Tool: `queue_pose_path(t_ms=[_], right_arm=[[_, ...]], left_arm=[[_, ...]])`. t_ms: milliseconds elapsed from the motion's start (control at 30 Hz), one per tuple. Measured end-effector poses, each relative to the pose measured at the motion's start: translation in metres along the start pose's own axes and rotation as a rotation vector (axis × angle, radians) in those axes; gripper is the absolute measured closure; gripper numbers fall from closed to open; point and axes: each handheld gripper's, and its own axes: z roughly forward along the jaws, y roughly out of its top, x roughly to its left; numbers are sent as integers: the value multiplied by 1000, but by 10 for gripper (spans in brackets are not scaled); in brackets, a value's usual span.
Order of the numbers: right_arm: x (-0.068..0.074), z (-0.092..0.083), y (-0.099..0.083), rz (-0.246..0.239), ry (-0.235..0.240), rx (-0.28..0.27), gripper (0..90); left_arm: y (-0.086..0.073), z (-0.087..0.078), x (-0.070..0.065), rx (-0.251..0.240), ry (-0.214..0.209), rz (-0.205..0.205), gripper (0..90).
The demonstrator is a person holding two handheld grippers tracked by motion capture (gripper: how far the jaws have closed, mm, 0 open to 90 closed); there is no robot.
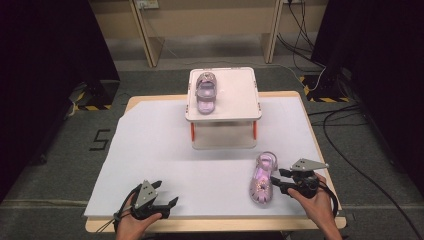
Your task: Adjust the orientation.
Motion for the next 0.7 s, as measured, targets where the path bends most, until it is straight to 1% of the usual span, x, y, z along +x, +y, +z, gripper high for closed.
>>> queue_pose_path(t_ms=[33,67,100,133,167,200,233,267,367,400,433,500,533,600,667,700], right_arm=[[0,0,0,0,0,0,501],[3,-6,2,-27,-18,-8,484],[3,-6,2,-27,-18,-8,484],[5,-11,5,-54,-32,-40,454],[5,-12,7,-67,-29,-61,453],[5,-12,7,-67,-29,-61,453],[6,-13,9,-82,-22,-76,452],[7,-13,11,-101,-18,-89,449],[6,-9,16,-143,-11,-93,458],[6,-7,17,-149,-6,-94,459],[3,-1,22,-154,10,-100,466],[2,1,24,-151,14,-101,466],[0,4,27,-152,29,-100,466],[-2,10,31,-148,59,-89,453],[-6,17,35,-119,115,-64,431],[-8,20,35,-110,129,-57,431]], left_arm=[[0,0,0,-2,0,-2,184],[0,0,0,-1,0,-1,184],[0,0,0,-1,-1,-1,184],[0,0,0,0,-1,-1,184],[0,0,0,3,0,0,184],[0,0,0,3,0,0,184],[0,1,0,3,1,-2,184],[0,1,0,3,1,-2,185],[0,0,1,5,3,-1,185],[0,0,1,6,3,-2,184],[0,0,1,8,3,-2,185],[0,1,1,9,4,-3,185],[0,1,1,9,4,-3,185],[0,0,1,9,3,-3,185],[0,0,1,9,4,-3,185],[0,1,1,10,4,-3,185]])
